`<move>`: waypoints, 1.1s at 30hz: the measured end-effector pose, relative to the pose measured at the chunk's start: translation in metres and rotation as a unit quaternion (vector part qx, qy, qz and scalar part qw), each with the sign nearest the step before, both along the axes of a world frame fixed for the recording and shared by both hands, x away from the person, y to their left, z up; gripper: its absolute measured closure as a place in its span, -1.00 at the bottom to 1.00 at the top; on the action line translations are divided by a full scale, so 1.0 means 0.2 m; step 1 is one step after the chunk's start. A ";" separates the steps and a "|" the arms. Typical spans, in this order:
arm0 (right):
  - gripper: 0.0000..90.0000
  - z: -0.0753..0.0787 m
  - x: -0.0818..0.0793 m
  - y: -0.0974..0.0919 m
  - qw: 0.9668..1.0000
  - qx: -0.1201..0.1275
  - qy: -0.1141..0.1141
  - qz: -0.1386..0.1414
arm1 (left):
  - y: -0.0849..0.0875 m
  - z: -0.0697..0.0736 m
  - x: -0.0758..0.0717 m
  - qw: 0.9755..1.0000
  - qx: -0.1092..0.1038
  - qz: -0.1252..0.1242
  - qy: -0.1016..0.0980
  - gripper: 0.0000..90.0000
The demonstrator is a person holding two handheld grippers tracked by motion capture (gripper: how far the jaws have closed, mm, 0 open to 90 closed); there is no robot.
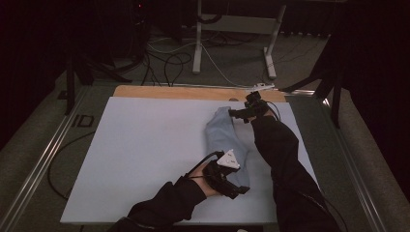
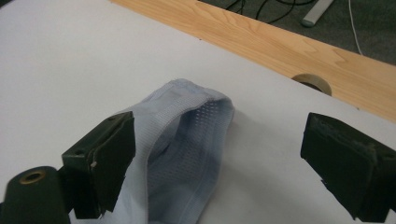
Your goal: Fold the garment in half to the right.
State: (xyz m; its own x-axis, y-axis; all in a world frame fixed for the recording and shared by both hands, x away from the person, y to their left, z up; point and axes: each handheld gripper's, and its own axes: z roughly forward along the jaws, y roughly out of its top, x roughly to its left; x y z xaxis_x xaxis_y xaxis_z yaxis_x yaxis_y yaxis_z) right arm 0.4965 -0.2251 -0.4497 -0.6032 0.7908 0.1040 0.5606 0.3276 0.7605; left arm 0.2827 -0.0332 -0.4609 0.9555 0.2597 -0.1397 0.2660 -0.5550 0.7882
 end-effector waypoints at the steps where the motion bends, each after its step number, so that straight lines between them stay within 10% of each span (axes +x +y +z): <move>1: -0.78 0.00 0.00 -0.01 1.000 -0.003 -0.003 -0.003 | 0.02 0.01 0.00 1.000 -0.009 0.002 -0.009 -0.61; 11: -0.77 0.03 -0.05 -0.06 1.000 0.018 -0.011 0.004 | 0.19 0.05 0.00 0.998 -0.049 0.028 -0.040 -0.97; 21: -0.77 -0.05 -0.07 0.04 0.998 0.024 0.013 0.051 | 0.51 0.04 0.03 0.990 -0.068 0.094 -0.078 -0.99; 33: -0.01 -0.21 -0.06 0.10 0.995 0.003 0.066 0.070 | 0.85 -0.07 -0.01 0.984 -0.065 0.147 -0.082 -0.99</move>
